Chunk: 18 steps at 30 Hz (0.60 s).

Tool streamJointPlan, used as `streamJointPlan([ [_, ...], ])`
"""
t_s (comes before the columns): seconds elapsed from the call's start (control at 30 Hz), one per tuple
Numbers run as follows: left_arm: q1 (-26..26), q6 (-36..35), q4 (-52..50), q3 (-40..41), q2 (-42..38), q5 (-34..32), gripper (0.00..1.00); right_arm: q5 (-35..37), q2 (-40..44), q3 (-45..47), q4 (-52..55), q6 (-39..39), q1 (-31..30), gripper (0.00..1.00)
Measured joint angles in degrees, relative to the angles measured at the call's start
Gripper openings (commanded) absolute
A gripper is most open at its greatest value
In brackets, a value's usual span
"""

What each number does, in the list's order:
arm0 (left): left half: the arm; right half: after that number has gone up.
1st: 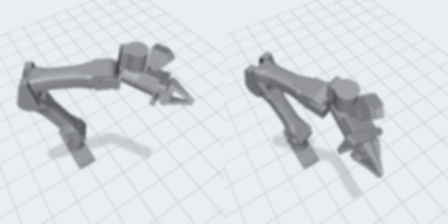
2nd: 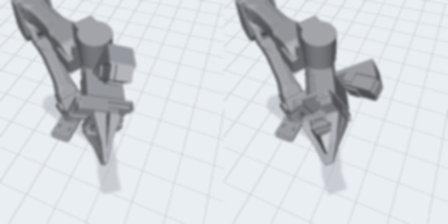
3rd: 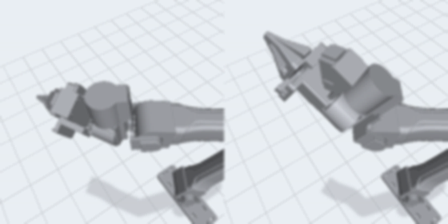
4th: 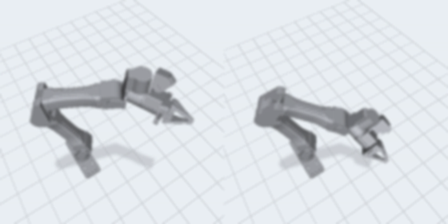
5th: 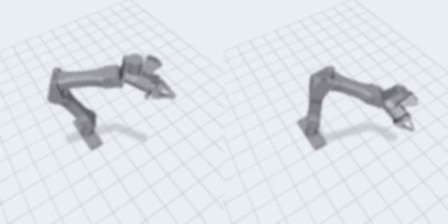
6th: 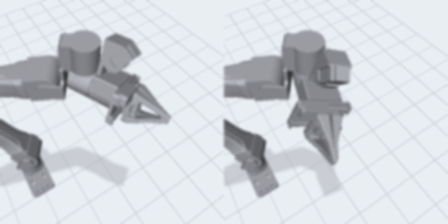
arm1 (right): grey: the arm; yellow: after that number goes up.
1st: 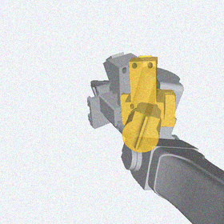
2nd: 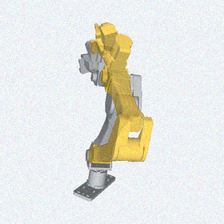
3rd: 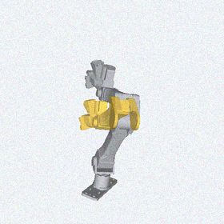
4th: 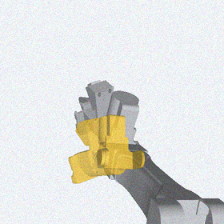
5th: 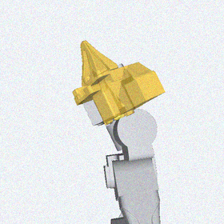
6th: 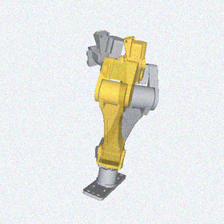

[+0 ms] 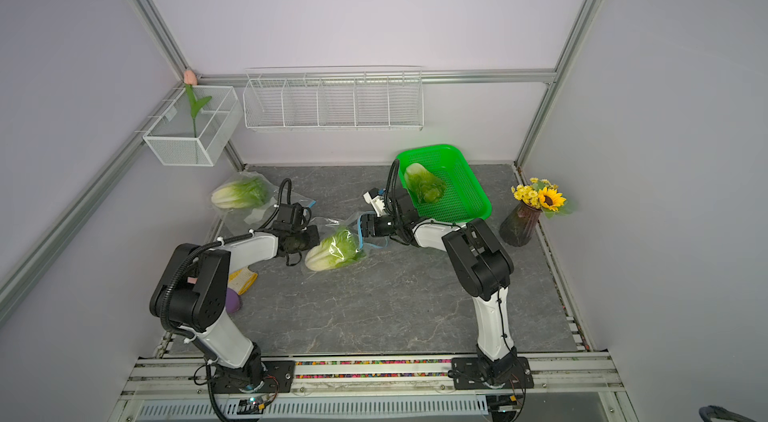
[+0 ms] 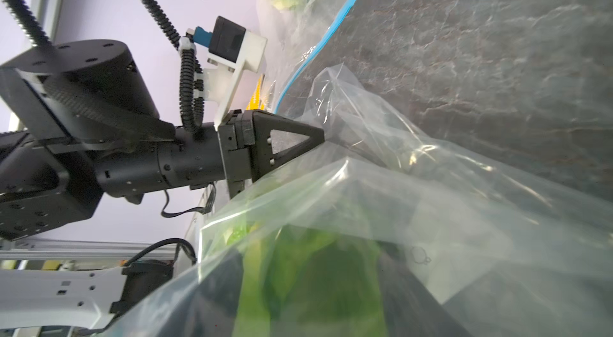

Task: Open the zip-top bag and take out the chinese cabbages
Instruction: Pick up the Chinese cabbage from the zipper food storage bag.

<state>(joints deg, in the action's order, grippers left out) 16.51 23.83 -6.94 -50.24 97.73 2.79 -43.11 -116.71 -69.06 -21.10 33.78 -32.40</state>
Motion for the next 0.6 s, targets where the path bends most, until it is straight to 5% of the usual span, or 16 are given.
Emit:
streamJointPlan([
  [0.2,0.0,0.0,0.02,0.0,0.0,0.02,0.0,-0.02,0.07,1.44,2.95,-2.75,0.04,0.42],
  [0.6,0.0,0.0,0.02,0.0,0.0,0.07,0.0,-2.6,0.94,2.54,10.34,-9.86,-0.85,0.67],
])
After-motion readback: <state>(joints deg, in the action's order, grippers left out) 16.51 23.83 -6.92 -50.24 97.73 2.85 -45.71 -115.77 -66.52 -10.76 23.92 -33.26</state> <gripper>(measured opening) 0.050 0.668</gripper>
